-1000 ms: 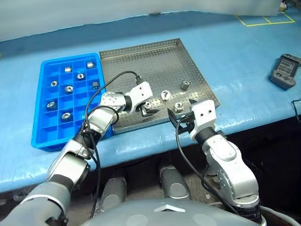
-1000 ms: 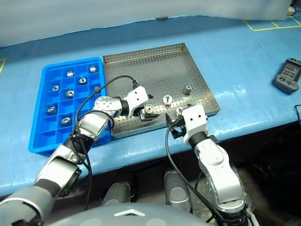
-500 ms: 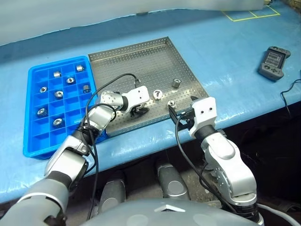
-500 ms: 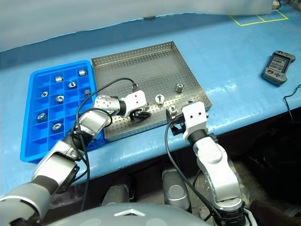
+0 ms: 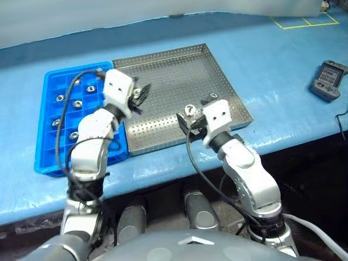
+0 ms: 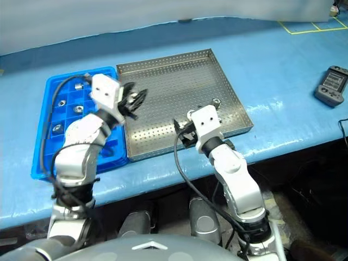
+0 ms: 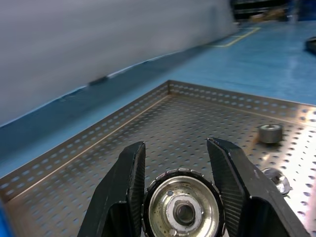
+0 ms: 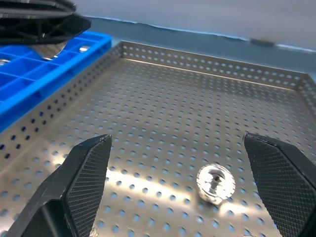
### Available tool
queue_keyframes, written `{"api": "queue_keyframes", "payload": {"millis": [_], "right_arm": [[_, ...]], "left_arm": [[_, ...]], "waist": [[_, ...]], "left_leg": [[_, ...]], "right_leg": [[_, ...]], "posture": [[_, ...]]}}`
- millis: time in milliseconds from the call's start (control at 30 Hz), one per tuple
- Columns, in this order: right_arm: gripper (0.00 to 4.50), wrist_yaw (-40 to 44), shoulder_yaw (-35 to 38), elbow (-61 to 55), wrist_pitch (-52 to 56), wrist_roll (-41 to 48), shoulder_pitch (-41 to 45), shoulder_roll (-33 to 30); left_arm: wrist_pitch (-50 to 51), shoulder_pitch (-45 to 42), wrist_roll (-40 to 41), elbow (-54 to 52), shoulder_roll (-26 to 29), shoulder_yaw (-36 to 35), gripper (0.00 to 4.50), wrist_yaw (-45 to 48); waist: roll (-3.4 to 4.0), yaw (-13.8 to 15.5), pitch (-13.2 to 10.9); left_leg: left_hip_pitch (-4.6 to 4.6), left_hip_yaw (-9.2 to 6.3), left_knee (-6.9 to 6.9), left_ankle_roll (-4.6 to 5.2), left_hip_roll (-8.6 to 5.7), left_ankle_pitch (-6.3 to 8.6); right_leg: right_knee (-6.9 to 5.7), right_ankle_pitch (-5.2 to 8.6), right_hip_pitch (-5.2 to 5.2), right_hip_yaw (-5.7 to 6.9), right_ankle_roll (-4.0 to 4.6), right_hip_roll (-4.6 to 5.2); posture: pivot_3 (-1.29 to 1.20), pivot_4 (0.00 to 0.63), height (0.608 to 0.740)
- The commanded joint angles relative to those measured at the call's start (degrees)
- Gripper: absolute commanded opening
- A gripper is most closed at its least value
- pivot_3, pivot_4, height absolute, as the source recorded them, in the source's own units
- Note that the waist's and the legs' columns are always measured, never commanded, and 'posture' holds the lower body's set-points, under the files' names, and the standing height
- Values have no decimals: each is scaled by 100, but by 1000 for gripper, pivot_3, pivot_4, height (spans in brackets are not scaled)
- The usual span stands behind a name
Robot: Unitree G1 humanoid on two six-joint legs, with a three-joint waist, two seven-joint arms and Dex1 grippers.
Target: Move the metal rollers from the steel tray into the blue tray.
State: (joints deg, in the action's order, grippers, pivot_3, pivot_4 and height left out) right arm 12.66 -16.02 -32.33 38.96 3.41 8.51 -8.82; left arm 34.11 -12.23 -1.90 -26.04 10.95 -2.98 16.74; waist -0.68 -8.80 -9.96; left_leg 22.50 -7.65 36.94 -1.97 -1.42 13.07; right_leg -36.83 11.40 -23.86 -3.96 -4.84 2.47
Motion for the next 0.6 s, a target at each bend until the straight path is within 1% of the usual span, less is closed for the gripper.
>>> {"api": "queue_keyframes", "payload": {"millis": [33,167,233,300,400,600], "right_arm": [[4500,305,-330,216,-289,86,300,68],[4500,632,-695,599,-657,-44,621,-37],[4500,720,-727,715,-730,-6,694,-21],[4500,767,-745,806,-793,0,737,2],[4500,824,-770,886,-856,13,759,46],[4500,850,-824,914,-888,-34,718,84]], "left_arm": [[144,692,-475,-956,-240,-149,1708,-816],[173,1468,-903,-1269,-613,-297,1708,-1622],[135,1684,-1014,-1346,-756,-392,1708,-1882],[116,1839,-1096,-1374,-879,-542,1708,-2104],[73,1985,-1093,-1314,-984,-746,1708,-2273],[138,2107,-1168,-1035,-962,-1026,1708,-2466]], "waist": [[-1,149,-1],[-7,561,-3],[-8,702,-3],[-9,803,-2],[-9,850,-2],[-9,849,-2]], "left_leg": [[-1,1,0,0,0,0],[1,-10,6,-1,-3,0],[1,-12,9,-1,-4,0],[1,-14,11,-2,-5,0],[4,-16,11,-3,-5,0],[4,-18,8,-5,-4,0]], "right_leg": [[1,0,1,0,0,0],[3,2,5,11,4,1],[6,17,10,14,30,2],[6,19,12,17,34,2],[7,21,11,21,36,3],[6,23,9,25,40,2]], "posture": [[5,150,740],[88,150,740],[112,150,740],[112,150,740],[136,150,740],[132,150,740]]}}
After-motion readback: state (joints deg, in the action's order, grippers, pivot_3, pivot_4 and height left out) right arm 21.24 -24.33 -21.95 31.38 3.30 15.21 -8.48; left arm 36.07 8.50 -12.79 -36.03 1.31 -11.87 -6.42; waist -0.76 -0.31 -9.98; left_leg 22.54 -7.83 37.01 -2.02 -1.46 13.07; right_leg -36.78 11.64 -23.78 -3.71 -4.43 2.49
